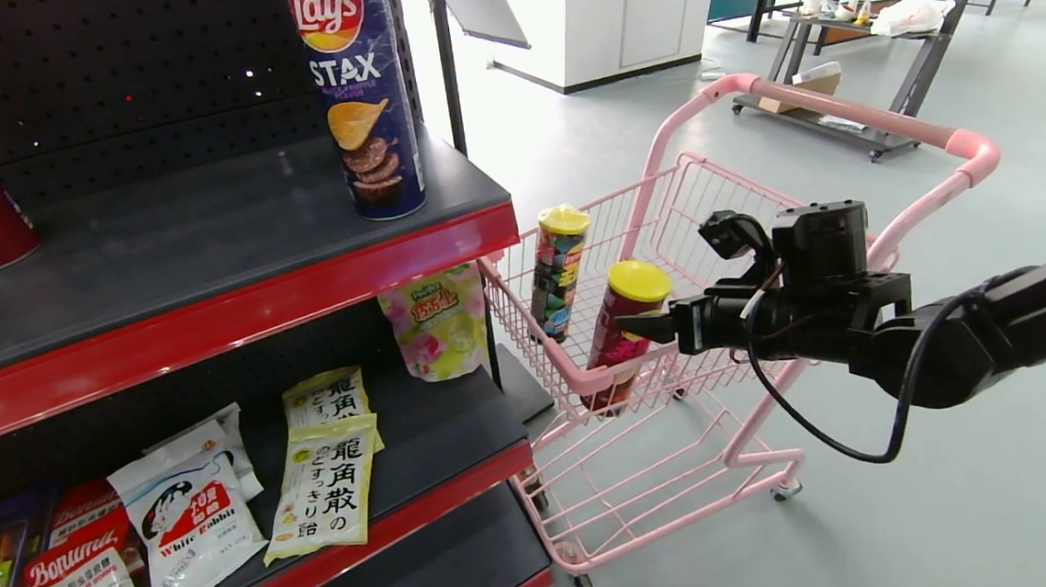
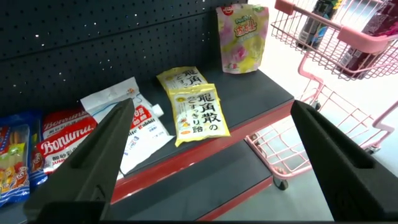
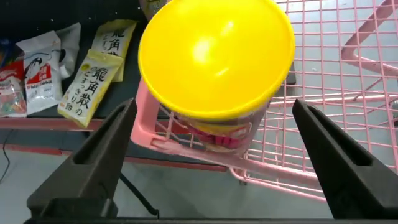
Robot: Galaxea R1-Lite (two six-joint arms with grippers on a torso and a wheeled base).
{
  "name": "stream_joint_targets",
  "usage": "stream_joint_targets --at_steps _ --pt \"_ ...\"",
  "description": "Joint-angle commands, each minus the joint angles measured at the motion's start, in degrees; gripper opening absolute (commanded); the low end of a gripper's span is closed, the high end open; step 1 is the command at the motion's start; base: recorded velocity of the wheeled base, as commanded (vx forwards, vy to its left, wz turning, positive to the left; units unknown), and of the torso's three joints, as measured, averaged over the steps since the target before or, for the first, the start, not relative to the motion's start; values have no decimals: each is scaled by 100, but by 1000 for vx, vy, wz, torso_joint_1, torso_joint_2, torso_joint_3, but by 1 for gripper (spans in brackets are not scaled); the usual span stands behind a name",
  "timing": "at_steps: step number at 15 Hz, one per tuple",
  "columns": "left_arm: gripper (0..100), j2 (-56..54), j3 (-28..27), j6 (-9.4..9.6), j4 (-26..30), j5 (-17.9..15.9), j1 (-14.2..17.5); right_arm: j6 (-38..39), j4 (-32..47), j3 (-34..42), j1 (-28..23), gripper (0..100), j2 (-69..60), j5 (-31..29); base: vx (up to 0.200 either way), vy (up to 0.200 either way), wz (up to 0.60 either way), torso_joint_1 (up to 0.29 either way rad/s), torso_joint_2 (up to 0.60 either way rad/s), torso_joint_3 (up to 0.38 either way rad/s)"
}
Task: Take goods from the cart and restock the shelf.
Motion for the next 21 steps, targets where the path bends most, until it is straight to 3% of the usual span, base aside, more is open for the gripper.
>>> stream_joint_targets --at_steps 1,8,9,15,21 --pt "100 5 1 6 -3 0 -6 -56 -25 -298 34 100 436 -23 0 0 0 0 0 0" --pt "100 5 1 -3 -3 0 3 -108 -34 -1256 34 100 1227 -41 0 0 0 0 0 0" --pt "100 5 1 6 -3 0 3 -108 -43 -1344 34 0 1350 -85 0 0 0 0 0 0" --pt "100 5 1 6 -3 0 3 -47 -34 -1431 69 0 1376 -120 0 0 0 0 0 0" --pt "100 5 1 6 -3 0 -6 -205 36 -1387 -63 0 -118 -226 0 0 0 0 0 0"
